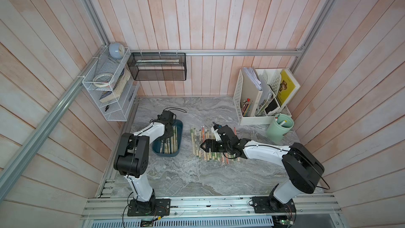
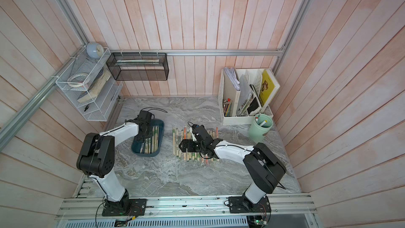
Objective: Take the paired disposable chopsticks out of the storage box
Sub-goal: Pick up the paired disposable chopsticks from the storage box.
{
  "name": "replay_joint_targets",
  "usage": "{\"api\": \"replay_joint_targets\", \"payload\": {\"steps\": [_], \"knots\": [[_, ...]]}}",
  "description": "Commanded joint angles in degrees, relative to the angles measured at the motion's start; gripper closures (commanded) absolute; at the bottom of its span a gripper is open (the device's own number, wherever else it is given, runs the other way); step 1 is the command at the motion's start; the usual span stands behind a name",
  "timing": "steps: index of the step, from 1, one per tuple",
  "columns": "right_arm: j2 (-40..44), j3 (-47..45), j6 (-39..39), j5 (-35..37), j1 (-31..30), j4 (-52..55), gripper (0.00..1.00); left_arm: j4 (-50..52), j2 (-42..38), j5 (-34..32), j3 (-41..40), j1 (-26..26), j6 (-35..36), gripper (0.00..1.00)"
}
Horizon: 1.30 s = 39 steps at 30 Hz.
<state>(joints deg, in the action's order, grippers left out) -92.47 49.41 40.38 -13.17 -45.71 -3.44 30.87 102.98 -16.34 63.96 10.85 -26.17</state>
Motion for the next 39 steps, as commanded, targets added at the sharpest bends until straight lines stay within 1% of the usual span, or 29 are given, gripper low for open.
{"api": "replay_joint_targets", "payload": {"steps": [1,6,10,13,17,27,39], "knots": [[-0.6,-0.4,-0.8,-0.4,0.0,-0.5,0.03,-1.5,1.5,0.7,-1.0,-0.3,-0.6,0.71],[-0.5,-0.5,-0.8,-0.3,0.0,-0.3,0.03,-2.8,2.6,1.7,-2.1,-0.4,-0.6,0.73],[-0.4,-0.5,-0.8,-0.2,0.0,-0.2,0.03,-3.4,3.3,2.3,-2.7,-0.3,-0.7,0.77],[-0.3,-0.4,-0.8,-0.2,0.1,-0.1,0.03,-3.4,3.2,2.3,-2.9,-0.3,-0.7,0.84],[-0.4,-0.4,-0.8,-0.2,0.0,0.0,0.03,-2.8,2.0,2.2,-2.7,-0.3,-0.5,0.87],[-0.6,0.1,-0.8,-0.5,0.0,-0.2,0.03,0.0,-0.8,0.8,0.0,-0.4,0.3,0.9],[-0.7,0.0,-0.9,-0.5,0.0,-0.2,0.03,2.4,-2.7,0.1,3.7,-1.1,1.7,0.91]]}}
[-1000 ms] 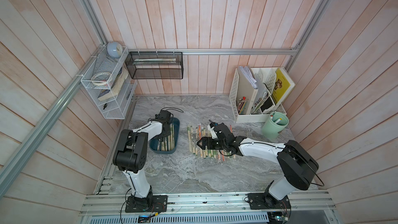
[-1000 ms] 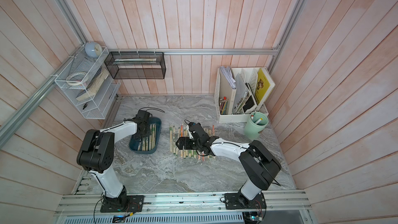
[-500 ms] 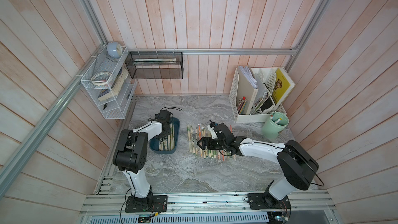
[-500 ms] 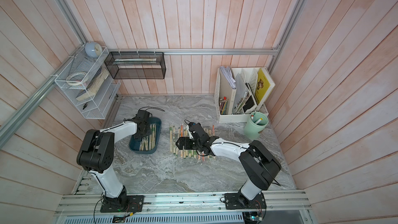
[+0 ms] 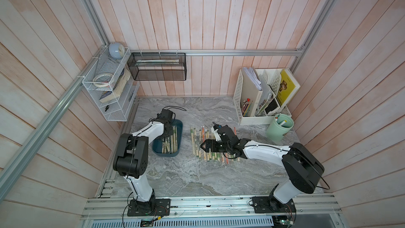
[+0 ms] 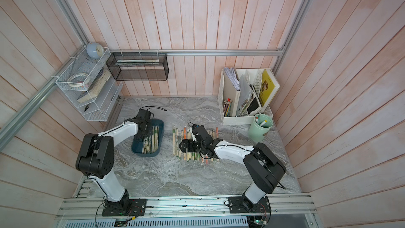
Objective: Take the paired disposable chopsticks out of the storage box
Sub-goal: Pick up the paired disposable chopsticks from the storage box.
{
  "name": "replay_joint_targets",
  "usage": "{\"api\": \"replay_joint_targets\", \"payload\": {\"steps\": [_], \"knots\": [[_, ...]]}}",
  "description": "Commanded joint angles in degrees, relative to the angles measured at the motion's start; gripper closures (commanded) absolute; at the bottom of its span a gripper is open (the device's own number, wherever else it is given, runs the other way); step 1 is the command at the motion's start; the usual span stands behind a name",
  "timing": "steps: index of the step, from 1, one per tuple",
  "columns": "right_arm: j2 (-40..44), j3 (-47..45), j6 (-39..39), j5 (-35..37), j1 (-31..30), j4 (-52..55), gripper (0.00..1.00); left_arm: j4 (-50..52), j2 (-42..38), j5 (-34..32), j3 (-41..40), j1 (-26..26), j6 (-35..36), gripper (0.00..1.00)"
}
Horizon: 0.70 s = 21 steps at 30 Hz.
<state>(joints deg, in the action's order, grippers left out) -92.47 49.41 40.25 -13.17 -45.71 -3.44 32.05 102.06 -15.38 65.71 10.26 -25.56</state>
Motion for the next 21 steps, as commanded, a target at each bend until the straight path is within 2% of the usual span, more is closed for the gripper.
{"api": "replay_joint_targets", "payload": {"steps": [1,14,21], "knots": [[-0.6,0.0,-0.8,-0.5,0.0,-0.2,0.03,1.5,-2.0,-0.9,2.3,-0.6,1.3,0.91],[-1.1,0.3,-0.8,-0.5,0.1,-0.4,0.03,4.7,-5.4,2.9,9.5,-0.3,4.3,0.91],[-1.2,0.5,-1.1,-0.5,0.5,-0.3,0.03,5.9,-5.4,3.6,12.5,4.7,3.7,0.91]]}}
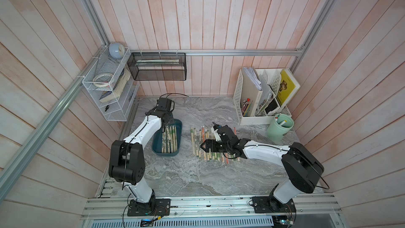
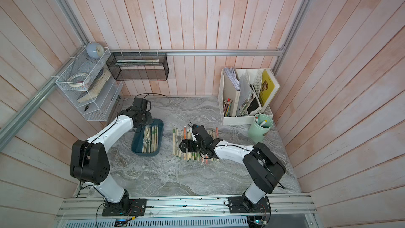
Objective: Take the paired disposable chopsticks out of the storage box
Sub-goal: Pick up the paired disposable chopsticks from the storage box, then place the paired disposable chopsticks at the center of the board.
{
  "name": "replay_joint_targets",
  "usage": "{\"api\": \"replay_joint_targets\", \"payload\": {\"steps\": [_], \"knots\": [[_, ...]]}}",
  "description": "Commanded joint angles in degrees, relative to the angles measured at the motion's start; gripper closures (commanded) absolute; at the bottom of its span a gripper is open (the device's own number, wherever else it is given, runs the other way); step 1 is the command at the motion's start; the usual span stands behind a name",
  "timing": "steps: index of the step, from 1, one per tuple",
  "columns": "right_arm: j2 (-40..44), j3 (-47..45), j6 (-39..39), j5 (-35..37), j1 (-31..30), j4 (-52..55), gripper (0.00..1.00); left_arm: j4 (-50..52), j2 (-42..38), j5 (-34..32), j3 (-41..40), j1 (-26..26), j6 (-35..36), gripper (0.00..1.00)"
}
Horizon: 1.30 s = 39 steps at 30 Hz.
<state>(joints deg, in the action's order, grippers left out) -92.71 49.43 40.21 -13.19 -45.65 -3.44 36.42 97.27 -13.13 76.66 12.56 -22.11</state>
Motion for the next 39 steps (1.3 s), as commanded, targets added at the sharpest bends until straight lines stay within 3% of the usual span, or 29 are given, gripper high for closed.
{"api": "replay_joint_targets", "payload": {"steps": [1,12,29,32,35,39], "knots": [[-0.9,0.4,-1.1,-0.4,0.5,-0.2,0.03,1.3,-0.3,1.3,1.7,3.5,-0.2,0.91],[1.0,-1.9,-0.8,0.0,1.2,-0.3,0.03,-3.1,6.4,3.5,0.2,13.3,-6.4,0.91],[3.7,-4.1,0.3,1.1,1.3,0.6,0.03,-9.9,12.7,5.6,-6.1,15.1,-9.4,0.91],[3.8,-3.4,0.3,1.5,1.2,1.3,0.03,-10.1,13.4,6.3,-6.0,15.3,-9.3,0.86],[3.6,-2.9,0.4,1.6,1.2,1.6,0.03,-10.6,13.4,6.8,-6.1,15.4,-8.7,0.74],[2.6,-1.5,-0.2,1.6,1.2,2.8,0.03,-10.2,13.0,6.8,-6.0,15.4,-8.7,0.7]]}}
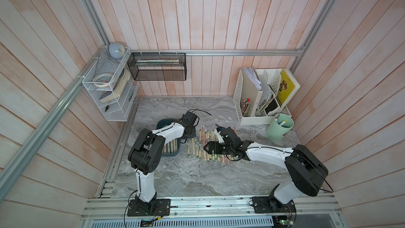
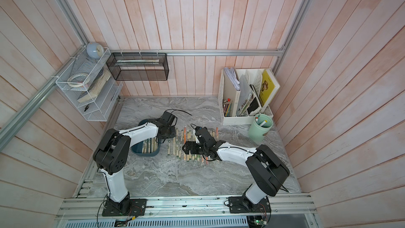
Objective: Take the paired disposable chopsticks out of the storage box
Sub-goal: Place the paired disposable chopsticks at the center of the board.
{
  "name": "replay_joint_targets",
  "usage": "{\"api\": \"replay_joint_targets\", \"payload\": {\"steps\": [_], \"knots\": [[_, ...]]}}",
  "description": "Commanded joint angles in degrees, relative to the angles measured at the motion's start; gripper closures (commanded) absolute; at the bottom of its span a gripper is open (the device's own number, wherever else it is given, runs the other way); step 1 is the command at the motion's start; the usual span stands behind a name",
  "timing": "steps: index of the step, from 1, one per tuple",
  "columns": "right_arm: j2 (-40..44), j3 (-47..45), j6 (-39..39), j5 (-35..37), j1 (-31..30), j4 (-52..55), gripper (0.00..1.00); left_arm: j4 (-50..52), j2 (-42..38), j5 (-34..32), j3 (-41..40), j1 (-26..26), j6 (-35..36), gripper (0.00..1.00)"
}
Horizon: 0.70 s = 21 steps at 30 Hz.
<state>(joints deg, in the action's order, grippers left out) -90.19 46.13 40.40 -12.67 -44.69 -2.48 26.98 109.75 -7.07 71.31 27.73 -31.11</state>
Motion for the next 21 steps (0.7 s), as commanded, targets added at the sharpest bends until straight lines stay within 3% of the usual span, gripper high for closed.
{"api": "replay_joint_targets", "payload": {"steps": [1,11,21], "knots": [[0.0,2.0,-0.4,1.0,0.3,2.0,0.03,-0.6,0.2,0.7,-0.5,0.2,0.3,0.7],[-1.5,3.2,-0.4,0.4,0.2,1.8,0.03,2.3,-4.3,-2.2,2.4,-0.7,2.1,0.57],[-2.0,4.6,-1.4,0.3,0.2,2.4,0.03,3.3,-10.7,-4.8,0.6,-8.2,4.0,0.56]]}}
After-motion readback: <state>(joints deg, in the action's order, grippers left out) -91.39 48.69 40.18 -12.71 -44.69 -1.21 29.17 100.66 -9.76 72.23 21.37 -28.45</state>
